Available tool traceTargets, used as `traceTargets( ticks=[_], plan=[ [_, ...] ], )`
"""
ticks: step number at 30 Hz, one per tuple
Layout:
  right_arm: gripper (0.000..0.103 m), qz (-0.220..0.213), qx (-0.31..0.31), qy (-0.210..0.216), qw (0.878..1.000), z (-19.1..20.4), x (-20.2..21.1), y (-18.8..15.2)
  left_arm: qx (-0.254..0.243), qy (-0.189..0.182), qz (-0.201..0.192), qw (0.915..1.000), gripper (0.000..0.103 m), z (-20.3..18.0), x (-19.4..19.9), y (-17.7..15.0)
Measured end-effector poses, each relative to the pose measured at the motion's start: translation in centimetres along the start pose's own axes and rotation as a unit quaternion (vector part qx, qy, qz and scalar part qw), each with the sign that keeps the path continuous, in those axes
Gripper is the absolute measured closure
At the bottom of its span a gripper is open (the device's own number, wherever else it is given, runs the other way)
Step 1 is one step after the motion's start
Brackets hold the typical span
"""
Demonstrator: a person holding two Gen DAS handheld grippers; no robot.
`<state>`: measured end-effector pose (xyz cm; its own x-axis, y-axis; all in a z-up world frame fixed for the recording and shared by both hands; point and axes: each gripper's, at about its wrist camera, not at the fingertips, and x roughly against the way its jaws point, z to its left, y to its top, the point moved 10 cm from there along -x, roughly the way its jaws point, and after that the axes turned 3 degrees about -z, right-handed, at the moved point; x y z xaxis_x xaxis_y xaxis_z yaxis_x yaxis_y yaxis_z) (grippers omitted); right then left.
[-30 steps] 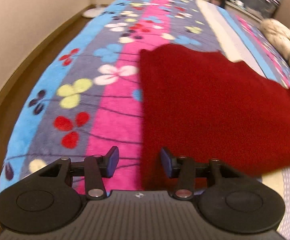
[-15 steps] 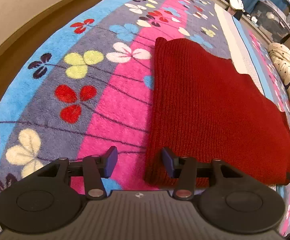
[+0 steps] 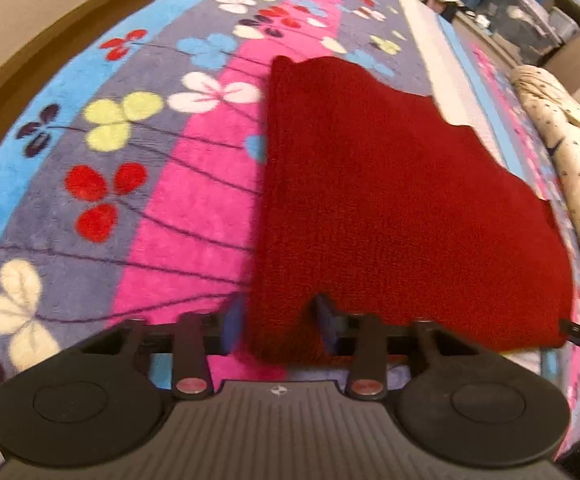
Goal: Fold small clothes
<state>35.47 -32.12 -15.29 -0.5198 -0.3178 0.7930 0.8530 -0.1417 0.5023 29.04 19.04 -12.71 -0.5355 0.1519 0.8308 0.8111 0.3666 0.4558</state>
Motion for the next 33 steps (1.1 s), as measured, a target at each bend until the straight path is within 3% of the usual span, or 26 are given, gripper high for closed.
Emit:
traceTargets(
  ticks=[1, 5, 6, 9, 13, 15, 19, 22, 24, 26, 29, 31, 33],
  plan=[
    [0.052, 0.0, 0.001, -0.001, 1.0, 0.0, 0.0, 0.0, -0.008, 0.003, -0.004, 1.0, 0.072, -0.1, 0.1, 0.0],
    [0.088, -0.014, 0.017, -0.008, 1.0, 0.0, 0.4, 0.4, -0.033, 0.003, -0.014, 0.9994, 0.086, -0.7, 0.5, 0.1],
    [0.089, -0.019, 0.012, -0.001, 1.0, 0.0, 0.6, 0.5, -0.033, 0.001, -0.018, 0.9993, 0.087, -0.7, 0.7, 0.2],
    [0.091, -0.035, 0.009, 0.013, 0.999, -0.1, 1.5, 1.1, -0.028, -0.012, -0.037, 0.9988, 0.088, -0.9, 2.0, 0.7],
    [0.091, -0.093, -0.031, 0.048, 0.994, -0.6, 4.7, 2.8, 0.005, -0.068, -0.081, 0.9944, 0.089, -1.3, 5.3, 1.8],
    [0.091, -0.094, -0.03, 0.054, 0.994, -0.7, 5.2, 2.7, 0.004, -0.052, -0.067, 0.9964, 0.088, -0.7, 4.7, 1.7],
    [0.091, -0.008, -0.032, 0.018, 0.999, -1.8, 2.0, 0.3, -0.014, 0.004, 0.005, 0.9999, 0.087, -0.3, 1.3, -0.1],
    [0.087, -0.031, -0.015, 0.002, 0.999, -1.3, 2.6, 1.1, -0.037, 0.029, -0.027, 0.9985, 0.082, -0.9, 2.0, 0.8],
    [0.084, -0.076, 0.002, -0.021, 0.997, -1.0, 3.9, 2.2, -0.066, 0.052, -0.062, 0.9946, 0.076, -1.3, 2.9, 1.7],
    [0.084, -0.128, 0.021, -0.032, 0.991, -0.5, 5.5, 3.3, -0.103, 0.07, -0.1, 0.9871, 0.076, -2.3, 3.8, 2.5],
    [0.084, -0.164, 0.044, -0.007, 0.985, 0.4, 6.5, 3.8, -0.128, 0.043, -0.122, 0.9833, 0.076, -3.7, 4.3, 3.0],
    [0.084, -0.15, 0.064, 0.022, 0.986, 1.3, 5.8, 3.4, -0.138, 0.019, -0.111, 0.984, 0.076, -4.8, 3.9, 2.3],
    [0.082, -0.105, 0.093, 0.012, 0.99, 1.5, 3.9, 2.3, -0.156, 0.029, -0.077, 0.9843, 0.075, -5.1, 2.4, 1.4]
  ],
)
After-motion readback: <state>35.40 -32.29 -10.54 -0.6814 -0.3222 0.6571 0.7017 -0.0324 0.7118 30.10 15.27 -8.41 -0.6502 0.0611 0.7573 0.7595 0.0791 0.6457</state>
